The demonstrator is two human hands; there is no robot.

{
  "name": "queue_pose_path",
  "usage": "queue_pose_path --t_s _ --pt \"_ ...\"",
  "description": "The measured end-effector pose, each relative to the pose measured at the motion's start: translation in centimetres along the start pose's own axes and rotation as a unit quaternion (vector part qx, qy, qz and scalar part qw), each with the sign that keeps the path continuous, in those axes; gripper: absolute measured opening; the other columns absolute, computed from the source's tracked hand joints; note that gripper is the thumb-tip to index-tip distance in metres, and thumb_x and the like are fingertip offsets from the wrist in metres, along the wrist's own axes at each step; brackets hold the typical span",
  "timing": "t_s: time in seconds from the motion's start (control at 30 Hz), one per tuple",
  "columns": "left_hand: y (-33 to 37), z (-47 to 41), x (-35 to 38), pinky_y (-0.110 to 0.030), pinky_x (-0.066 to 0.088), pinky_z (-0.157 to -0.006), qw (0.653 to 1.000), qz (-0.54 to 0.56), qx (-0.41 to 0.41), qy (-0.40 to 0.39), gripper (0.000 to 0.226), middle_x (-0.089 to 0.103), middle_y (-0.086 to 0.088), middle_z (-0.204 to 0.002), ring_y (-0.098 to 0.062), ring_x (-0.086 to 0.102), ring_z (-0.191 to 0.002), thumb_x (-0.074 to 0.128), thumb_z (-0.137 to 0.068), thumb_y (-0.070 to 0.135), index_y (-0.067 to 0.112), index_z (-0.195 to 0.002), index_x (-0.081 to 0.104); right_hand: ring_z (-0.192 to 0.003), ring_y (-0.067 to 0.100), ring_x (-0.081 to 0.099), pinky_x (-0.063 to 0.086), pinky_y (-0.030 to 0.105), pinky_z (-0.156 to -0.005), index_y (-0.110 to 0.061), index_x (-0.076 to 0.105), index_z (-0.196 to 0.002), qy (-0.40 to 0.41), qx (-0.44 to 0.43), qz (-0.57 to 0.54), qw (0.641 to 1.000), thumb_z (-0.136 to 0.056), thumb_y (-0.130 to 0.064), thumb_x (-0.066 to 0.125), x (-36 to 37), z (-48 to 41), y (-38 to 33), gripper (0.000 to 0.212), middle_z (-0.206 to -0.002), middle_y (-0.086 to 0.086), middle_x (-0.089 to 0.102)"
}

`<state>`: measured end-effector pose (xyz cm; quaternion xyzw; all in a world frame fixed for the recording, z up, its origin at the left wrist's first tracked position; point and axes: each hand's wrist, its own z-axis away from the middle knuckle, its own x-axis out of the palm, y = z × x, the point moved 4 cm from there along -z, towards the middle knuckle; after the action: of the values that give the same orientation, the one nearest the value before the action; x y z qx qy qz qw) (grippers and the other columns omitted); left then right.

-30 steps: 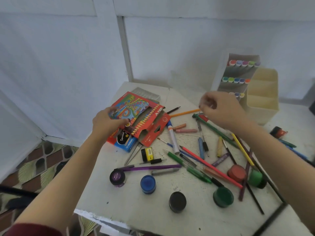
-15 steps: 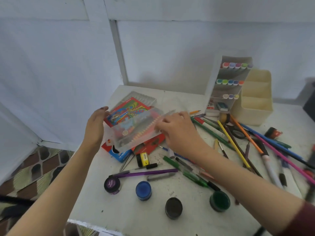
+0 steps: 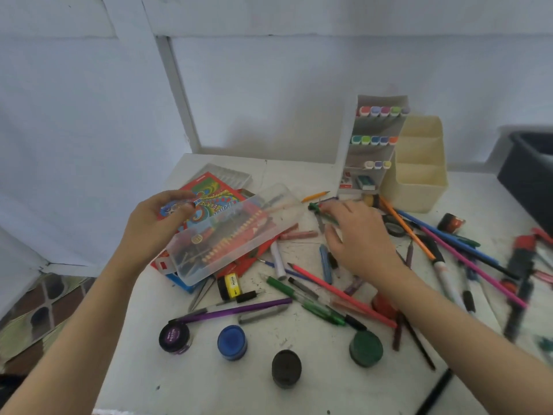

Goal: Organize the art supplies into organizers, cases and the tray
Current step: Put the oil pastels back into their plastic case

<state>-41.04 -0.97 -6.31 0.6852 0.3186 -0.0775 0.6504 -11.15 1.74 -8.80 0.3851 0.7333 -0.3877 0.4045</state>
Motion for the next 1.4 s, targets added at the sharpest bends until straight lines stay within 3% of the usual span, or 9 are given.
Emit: queue_pose_path --t_s 0.17,0.37,0.53,0.63,0.7,0.9,1.03,1.2,1.4 --pt "2.5 0.6 1.8 -0.03 0.037 -0.092 0.997 -0.051 0.051 -0.029 0.019 0.057 0.012 -0.113 -0.008 0.05 -0.106 0.06 -0.089 0.019 0.032 -0.102 0.065 -0.133 0.027 0.034 0.028 0.047 -0.107 -0.014 0.032 -0.142 -0.17 0.184 0.058 0.966 -0.096 -0.041 0.038 -0.4 1.9 6.6 0.055 -0.146 0.009 0.038" --pt "6.4 1.9 6.6 -0.033 0.033 -0.1 0.971 -0.11 0.169 -0.126 0.02 0.056 0.019 -0.119 -0.003 0.045 -0.116 0.057 -0.09 0.032 0.04 -0.108 0.06 -0.146 0.017 -0.002 -0.006 0.052 -0.113 -0.022 0.008 -0.152 -0.254 0.13 0.067 0.956 -0.098 -0.051 0.025 0.2 4.2 5.8 0.064 -0.159 0.001 0.0" --pt "8.8 3.9 11.9 0.0 0.024 -0.09 0.927 -0.12 0.22 -0.278 0.032 0.049 0.028 -0.122 0.017 0.038 -0.111 0.055 -0.093 0.028 0.038 -0.123 0.055 -0.146 0.017 -0.003 -0.009 0.049 -0.114 -0.024 0.005 -0.151 -0.272 0.066 0.025 0.96 -0.098 -0.05 0.025 0.7 5.0 3.2 0.063 -0.159 -0.001 0.001" --pt "8.9 4.6 15.6 -0.017 0.029 -0.108 0.888 -0.168 0.209 -0.372 0.045 0.04 0.014 -0.143 0.001 0.035 -0.13 0.051 -0.095 0.028 0.035 -0.138 0.042 -0.146 0.014 -0.004 -0.01 0.047 -0.115 -0.026 0.005 -0.151 -0.293 0.041 -0.003 0.955 -0.099 -0.048 0.025 0.3 5.7 3.0 0.06 -0.159 -0.002 -0.003" --pt "8.9 5.1 17.6 -0.026 0.017 -0.115 0.864 -0.22 0.205 -0.403 0.054 0.026 0.009 -0.154 -0.006 0.021 -0.14 0.05 -0.096 0.031 0.032 -0.146 0.029 -0.146 0.012 -0.002 -0.008 0.045 -0.116 -0.027 0.007 -0.151 -0.302 0.028 -0.027 0.952 -0.1 -0.043 0.025 -0.4 6.1 3.3 0.057 -0.159 -0.002 0.0" --pt "8.9 6.2 21.4 -0.025 0.004 -0.114 0.803 -0.345 0.226 -0.431 0.068 -0.004 0.003 -0.159 -0.011 0.001 -0.146 0.043 -0.096 0.048 0.033 -0.151 0.007 -0.145 0.007 0.0 -0.008 0.041 -0.115 -0.028 0.007 -0.151 -0.32 0.049 -0.012 0.946 -0.101 -0.044 0.023 -2.6 7.8 6.7 0.055 -0.159 -0.007 0.007" --pt "8.6 5.8 21.8 -0.034 0.004 -0.119 0.801 -0.375 0.211 -0.415 0.068 -0.008 0.004 -0.159 -0.012 -0.001 -0.146 0.04 -0.095 0.052 0.036 -0.15 0.003 -0.144 0.006 -0.002 -0.01 0.042 -0.115 -0.027 0.01 -0.151 -0.314 0.062 0.017 0.947 -0.1 -0.048 0.022 -3.6 8.8 9.0 0.057 -0.158 -0.009 0.008" --pt "9.1 5.4 22.0 -0.039 -0.001 -0.117 0.803 -0.408 0.179 -0.396 0.075 -0.011 0.0 -0.159 -0.016 -0.004 -0.146 0.042 -0.092 0.056 0.033 -0.151 0.002 -0.144 0.004 0.0 -0.009 0.036 -0.115 -0.031 0.017 -0.149 -0.288 0.074 -0.056 0.953 -0.1 -0.045 0.024 -5.5 9.7 10.8 0.052 -0.158 -0.01 0.009" --pt "11.4 7.0 22.9 -0.039 0.0 -0.118 0.801 -0.392 0.172 -0.419 0.082 -0.007 -0.001 -0.159 -0.016 -0.003 -0.146 0.052 -0.089 0.052 0.035 -0.151 0.001 -0.145 0.013 0.006 -0.005 0.049 -0.115 -0.024 0.02 -0.149 -0.261 0.143 0.017 0.955 -0.101 -0.041 0.021 -7.0 9.7 15.4 0.051 -0.158 -0.004 0.016"
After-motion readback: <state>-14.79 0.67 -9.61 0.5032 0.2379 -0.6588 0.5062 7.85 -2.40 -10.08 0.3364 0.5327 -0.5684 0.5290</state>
